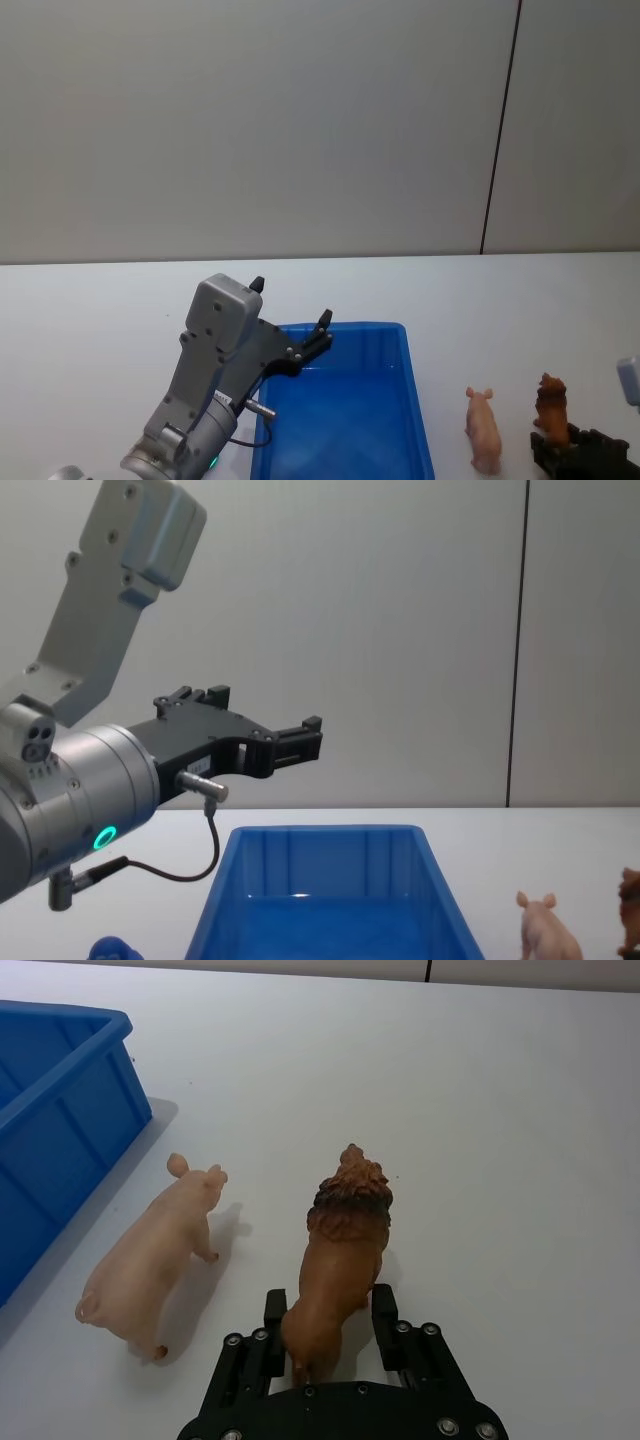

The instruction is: Pick up the two dolls from the table and place them into the box.

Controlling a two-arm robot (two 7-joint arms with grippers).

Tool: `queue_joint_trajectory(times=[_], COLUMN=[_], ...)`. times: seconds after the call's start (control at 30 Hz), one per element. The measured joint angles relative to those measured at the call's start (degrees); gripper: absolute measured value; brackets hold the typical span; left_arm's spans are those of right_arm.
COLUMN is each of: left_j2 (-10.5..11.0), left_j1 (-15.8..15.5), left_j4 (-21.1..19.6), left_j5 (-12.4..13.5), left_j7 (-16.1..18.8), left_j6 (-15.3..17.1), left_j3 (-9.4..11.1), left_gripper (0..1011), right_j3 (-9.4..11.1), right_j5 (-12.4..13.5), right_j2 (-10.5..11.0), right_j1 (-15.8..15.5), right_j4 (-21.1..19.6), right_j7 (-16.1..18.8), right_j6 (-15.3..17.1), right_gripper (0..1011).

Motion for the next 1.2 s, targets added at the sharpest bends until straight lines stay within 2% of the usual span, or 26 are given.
queue_joint_trajectory(times=[0.23, 0.3, 0.6, 0.77, 1.2], left_j2=[0.0, 0.0, 0.0, 0.0, 0.0], left_j1=[0.0, 0.0, 0.0, 0.0, 0.0], left_j4=[0.0, 0.0, 0.0, 0.0, 0.0], left_j5=[0.0, 0.0, 0.0, 0.0, 0.0], left_j7=[0.0, 0.0, 0.0, 0.0, 0.0], left_j6=[0.0, 0.0, 0.0, 0.0, 0.0], left_j3=[0.0, 0.0, 0.0, 0.0, 0.0], left_gripper=[1003, 1003, 1003, 1003, 1003], right_j3=[0.0, 0.0, -0.1, -0.4, -1.7], right_j5=[-0.3, -0.7, -3.1, -5.0, -7.9], right_j2=[0.0, 0.0, 0.0, -0.2, -1.8], right_j1=[-0.1, -0.2, -0.1, 0.7, 4.6], right_j4=[-0.4, -0.7, -2.7, -4.3, -6.3], right_j7=[-0.2, -0.5, -0.9, -0.1, 6.6], right_j6=[-1.2, -1.8, -4.6, -6.3, -6.8], right_gripper=[310, 282, 278, 278, 278])
